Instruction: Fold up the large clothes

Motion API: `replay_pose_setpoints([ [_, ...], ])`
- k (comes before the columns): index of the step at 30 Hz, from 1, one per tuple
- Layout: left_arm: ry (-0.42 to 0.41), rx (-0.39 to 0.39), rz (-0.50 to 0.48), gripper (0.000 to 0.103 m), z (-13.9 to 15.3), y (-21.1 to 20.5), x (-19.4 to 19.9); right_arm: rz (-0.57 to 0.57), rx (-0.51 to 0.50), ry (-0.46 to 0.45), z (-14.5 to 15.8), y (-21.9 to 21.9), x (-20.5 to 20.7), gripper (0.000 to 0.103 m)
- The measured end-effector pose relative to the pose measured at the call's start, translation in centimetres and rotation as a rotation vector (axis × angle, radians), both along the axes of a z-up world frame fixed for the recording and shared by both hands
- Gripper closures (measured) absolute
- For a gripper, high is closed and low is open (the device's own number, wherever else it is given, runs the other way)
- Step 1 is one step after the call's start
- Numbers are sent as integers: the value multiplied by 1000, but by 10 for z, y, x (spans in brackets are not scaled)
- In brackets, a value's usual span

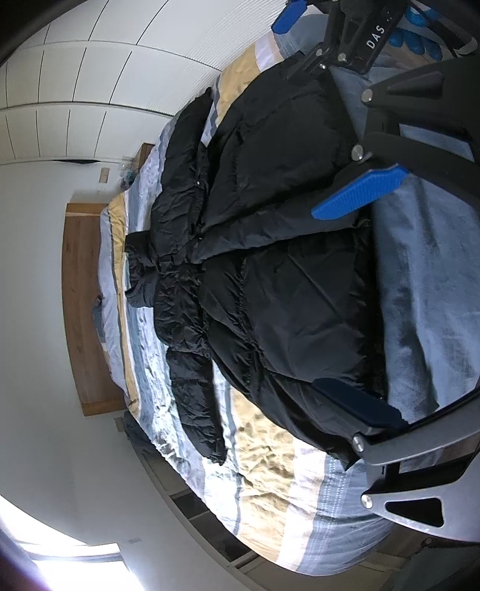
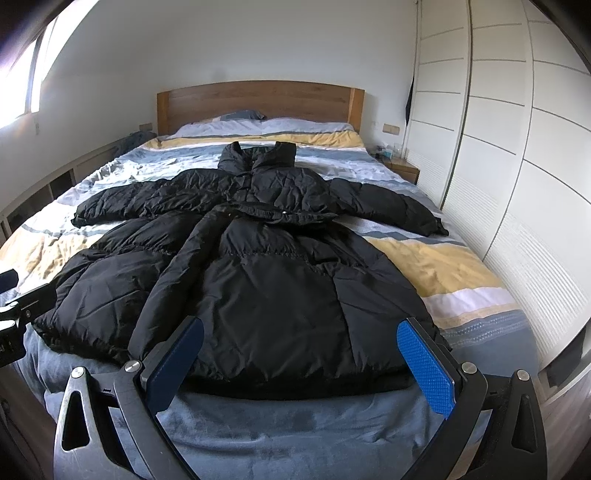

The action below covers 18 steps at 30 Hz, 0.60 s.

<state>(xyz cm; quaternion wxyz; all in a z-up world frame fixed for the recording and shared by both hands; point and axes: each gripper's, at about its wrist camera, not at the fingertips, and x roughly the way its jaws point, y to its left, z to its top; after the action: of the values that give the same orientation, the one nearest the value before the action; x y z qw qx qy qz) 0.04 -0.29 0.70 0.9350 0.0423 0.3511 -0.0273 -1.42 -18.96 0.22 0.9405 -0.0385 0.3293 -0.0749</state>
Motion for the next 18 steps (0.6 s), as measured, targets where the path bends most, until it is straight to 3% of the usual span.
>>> replay_pose_setpoints([
  [9, -22, -6, -48, 15, 18, -3, -10, -7, -14, -39, 14, 1, -12, 0],
  [18, -35, -49, -34, 15, 26, 12, -26, -14, 4, -44, 23, 0, -22, 0],
])
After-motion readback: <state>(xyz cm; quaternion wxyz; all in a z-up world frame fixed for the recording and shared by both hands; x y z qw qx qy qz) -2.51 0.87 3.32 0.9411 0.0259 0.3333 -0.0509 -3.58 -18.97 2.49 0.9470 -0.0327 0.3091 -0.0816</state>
